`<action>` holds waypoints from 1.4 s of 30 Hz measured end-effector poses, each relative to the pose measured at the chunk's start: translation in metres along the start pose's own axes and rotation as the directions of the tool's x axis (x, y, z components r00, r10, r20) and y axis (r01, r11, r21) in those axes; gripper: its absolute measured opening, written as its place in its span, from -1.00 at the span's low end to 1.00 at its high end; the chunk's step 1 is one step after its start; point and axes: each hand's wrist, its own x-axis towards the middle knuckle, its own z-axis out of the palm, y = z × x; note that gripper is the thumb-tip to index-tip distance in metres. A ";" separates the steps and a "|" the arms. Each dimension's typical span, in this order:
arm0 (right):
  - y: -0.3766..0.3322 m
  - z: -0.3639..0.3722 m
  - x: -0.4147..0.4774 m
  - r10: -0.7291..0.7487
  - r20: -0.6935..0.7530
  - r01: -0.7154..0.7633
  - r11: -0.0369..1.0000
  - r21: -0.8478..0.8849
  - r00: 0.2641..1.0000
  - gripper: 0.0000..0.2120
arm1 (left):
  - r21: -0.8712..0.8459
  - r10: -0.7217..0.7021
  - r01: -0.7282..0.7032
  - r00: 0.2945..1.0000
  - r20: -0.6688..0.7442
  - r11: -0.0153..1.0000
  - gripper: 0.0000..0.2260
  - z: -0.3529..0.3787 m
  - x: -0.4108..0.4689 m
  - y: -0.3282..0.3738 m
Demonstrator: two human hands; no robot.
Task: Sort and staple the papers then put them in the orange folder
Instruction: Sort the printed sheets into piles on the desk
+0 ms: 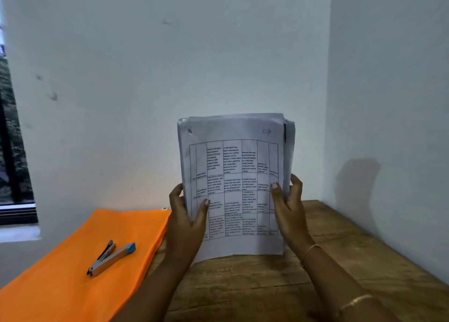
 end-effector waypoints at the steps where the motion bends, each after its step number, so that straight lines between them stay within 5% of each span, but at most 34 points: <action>1: 0.000 0.001 0.001 0.005 0.003 -0.005 1.000 0.022 1.000 -0.63 | -0.005 -0.007 0.007 1.000 0.013 1.000 -0.63 0.000 0.001 -0.001; 4: 0.003 0.004 0.000 -0.015 0.043 0.013 0.999 0.038 0.999 -0.54 | 0.042 -0.006 0.003 0.998 0.065 0.999 -0.74 0.002 0.003 -0.006; 8: 0.004 0.007 -0.002 0.023 0.150 -0.026 0.999 0.020 0.988 -0.73 | 0.053 -0.022 0.017 0.995 0.099 0.998 -0.77 0.001 0.003 -0.012; 12: 0.013 0.002 -0.001 0.092 0.090 -0.096 0.995 0.040 0.992 -0.78 | -0.094 -0.194 0.209 0.970 0.146 0.973 -0.85 -0.002 0.000 -0.020; 14: 0.019 -0.001 -0.002 0.115 0.072 -0.120 0.991 0.063 0.991 -0.58 | -0.118 -0.243 0.268 0.951 0.194 0.956 -0.87 -0.003 -0.002 -0.023; 20: 0.007 -0.001 0.004 0.139 -0.013 -0.136 0.984 0.114 0.990 -0.78 | -0.140 -0.163 0.176 0.981 0.104 0.974 -0.86 -0.002 0.000 -0.012; 23: 0.012 0.001 0.003 0.144 -0.025 -0.141 0.985 0.100 0.989 -0.75 | -0.194 -0.237 0.258 0.963 0.128 0.946 -0.81 -0.003 -0.002 -0.013; 27: 0.032 0.000 -0.006 0.215 0.049 -0.214 0.976 -0.029 0.975 -0.76 | -0.041 -0.354 0.378 0.897 0.264 0.925 -0.87 -0.005 -0.008 -0.022; 31: 0.035 -0.006 -0.004 0.276 0.069 -0.270 0.959 -0.091 0.959 -0.71 | 0.034 -0.368 0.369 0.910 0.188 0.929 -0.91 -0.005 -0.005 -0.021; 34: 0.038 -0.009 0.001 0.414 0.073 -0.408 0.909 -0.083 0.908 -0.81 | 0.053 -0.418 0.414 0.903 0.102 0.909 -0.75 -0.004 -0.004 -0.025; 38: 0.036 -0.009 0.001 0.649 0.232 -0.689 0.692 0.217 0.725 -0.83 | -0.122 -0.569 0.565 0.823 0.010 0.816 -0.64 -0.004 0.002 -0.033; 42: 0.028 0.006 -0.011 0.640 0.390 -0.749 0.551 0.368 0.662 -0.71 | -0.384 -0.714 0.667 0.699 0.027 0.639 -0.70 -0.006 0.006 -0.041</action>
